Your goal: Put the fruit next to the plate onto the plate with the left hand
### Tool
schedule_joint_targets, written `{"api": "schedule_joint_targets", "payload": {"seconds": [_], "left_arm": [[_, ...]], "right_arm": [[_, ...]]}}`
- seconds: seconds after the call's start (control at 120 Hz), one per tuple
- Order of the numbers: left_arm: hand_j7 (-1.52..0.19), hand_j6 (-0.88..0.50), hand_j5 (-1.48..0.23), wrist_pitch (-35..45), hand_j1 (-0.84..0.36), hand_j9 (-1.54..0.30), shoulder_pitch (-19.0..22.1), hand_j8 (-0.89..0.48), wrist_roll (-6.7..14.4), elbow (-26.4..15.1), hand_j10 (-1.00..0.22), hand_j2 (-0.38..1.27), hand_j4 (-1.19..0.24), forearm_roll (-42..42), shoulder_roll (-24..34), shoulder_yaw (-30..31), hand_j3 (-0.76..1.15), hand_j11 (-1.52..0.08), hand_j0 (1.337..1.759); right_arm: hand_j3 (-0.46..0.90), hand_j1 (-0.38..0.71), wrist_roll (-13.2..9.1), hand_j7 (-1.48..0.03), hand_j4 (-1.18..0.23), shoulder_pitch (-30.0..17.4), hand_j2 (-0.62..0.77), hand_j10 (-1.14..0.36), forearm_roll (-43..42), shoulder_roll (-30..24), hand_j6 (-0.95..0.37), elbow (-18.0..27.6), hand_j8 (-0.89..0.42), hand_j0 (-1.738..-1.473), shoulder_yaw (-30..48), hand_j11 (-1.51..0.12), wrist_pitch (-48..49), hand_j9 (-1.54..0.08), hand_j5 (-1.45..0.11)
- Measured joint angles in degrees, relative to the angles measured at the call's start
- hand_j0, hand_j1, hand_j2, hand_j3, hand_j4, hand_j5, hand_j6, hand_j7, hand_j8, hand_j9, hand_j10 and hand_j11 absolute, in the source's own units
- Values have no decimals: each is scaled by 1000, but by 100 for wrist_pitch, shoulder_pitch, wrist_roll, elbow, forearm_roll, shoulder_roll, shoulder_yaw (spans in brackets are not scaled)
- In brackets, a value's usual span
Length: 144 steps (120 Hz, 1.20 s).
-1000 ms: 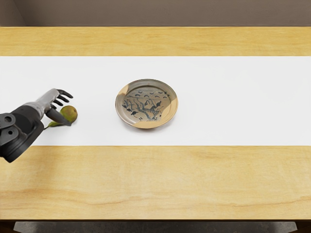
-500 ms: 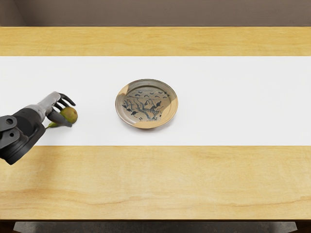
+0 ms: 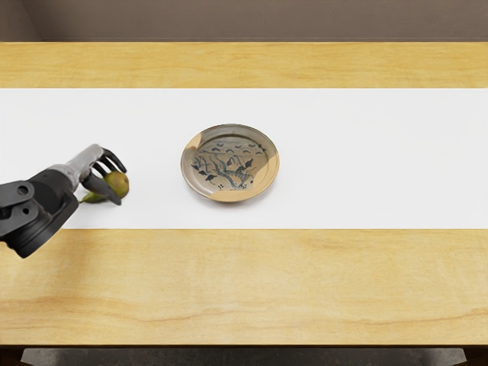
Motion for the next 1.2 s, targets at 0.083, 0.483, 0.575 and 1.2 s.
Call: {"api": "schedule_joint_targets", "payload": {"seconds": [0.083,0.483,0.575,1.2], "left_arm": [[-870,-511,-878,-2,-265,-876,-31,-515,-3,-3,-651,462,-661,-34,-36,-3,0,-879,1656],[-892,-484,-901,-134,-278,-887,-380,-495,-6,-88,-641,469,-662,-143,-63,-118,0,-889,1656],[-892,-490,-902,-232,-285,-886,-386,-505,-5,-125,-649,499,-661,-152,-72,-238,0,-888,1657],[-894,-513,-909,-581,-322,-875,-715,-534,21,-140,-663,614,-656,-355,-953,-1070,0,-881,1657]], "right_arm": [[0,-329,-1,-22,-17,0,-4,-17,0,0,-17,0,-17,-1658,0,-22,0,-22,-22],[0,-329,0,-22,-17,0,-4,-17,0,0,-17,-1,-17,-1658,0,-22,0,-22,-22],[0,-329,1,-22,-17,0,-4,-17,0,0,-17,-1,-17,-1658,1,-22,0,-22,-22],[0,-329,2,-22,-17,0,-4,-17,0,0,-17,-1,-17,-1658,0,-22,0,-22,-22]]}}
